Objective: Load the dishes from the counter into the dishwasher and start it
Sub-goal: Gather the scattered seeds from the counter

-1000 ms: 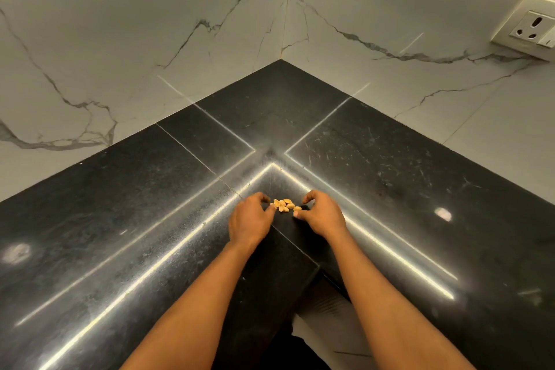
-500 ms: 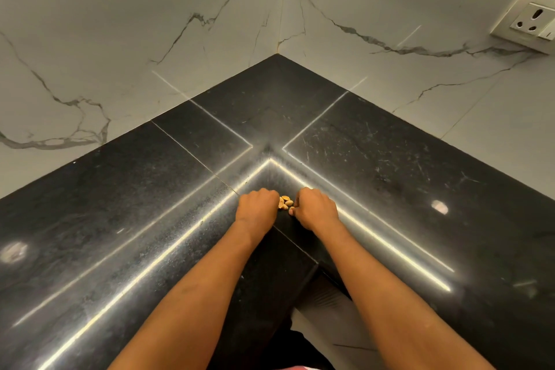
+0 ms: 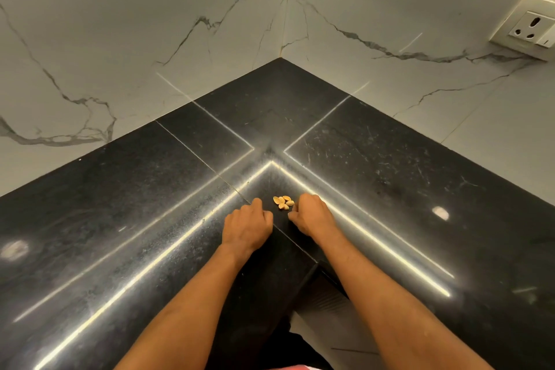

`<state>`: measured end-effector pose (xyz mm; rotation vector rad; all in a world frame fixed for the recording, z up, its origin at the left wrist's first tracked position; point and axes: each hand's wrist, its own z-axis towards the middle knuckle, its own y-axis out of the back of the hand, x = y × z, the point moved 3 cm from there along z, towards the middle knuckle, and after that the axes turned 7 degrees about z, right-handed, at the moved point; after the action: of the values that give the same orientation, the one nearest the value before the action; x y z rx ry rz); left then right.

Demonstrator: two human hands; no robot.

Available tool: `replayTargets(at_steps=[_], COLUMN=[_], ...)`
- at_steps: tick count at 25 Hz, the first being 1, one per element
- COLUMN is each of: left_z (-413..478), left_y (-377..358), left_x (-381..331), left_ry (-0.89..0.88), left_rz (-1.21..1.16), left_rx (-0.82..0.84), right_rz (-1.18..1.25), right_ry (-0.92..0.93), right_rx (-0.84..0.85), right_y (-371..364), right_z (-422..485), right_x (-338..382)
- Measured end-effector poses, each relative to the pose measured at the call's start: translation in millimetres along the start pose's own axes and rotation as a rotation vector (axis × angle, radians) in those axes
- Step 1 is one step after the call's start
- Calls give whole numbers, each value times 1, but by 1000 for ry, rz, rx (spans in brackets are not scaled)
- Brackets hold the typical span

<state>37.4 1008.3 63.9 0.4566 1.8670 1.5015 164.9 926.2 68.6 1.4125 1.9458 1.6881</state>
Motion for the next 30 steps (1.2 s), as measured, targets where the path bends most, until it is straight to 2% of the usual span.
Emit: replayTargets(at_steps=[3,5,7,10,12,18,26,30], left_z=[-9,-10,-7,-11,-15,-22,-24,-26], left_y=[6,7,3,-5,-6,-9,-13,-13], left_x=[7,8,6,2,0,-3,-2,-2], left_ry=[162,235,281,412,420,401,435,431], left_rz=[-218,-362,-539,-942,-1057,-1180,-1216,-1203], left_rx=[-37,-4,89,293,364,416,430,423], right_rz=[41,34,108,289,277,-42,-135,-229], right_ry=[14,19,6,12,34,151,169,260], right_rx=[-10,-22,-25,23,23,33,12,30], right_y=[-6,-9,-8,-2,5,11,0,-9], right_z=[-1,-4,-6,-4,-2,-4,-4,-14], right_x=[-7,-12,-18,-25,-27,-7,2,-3])
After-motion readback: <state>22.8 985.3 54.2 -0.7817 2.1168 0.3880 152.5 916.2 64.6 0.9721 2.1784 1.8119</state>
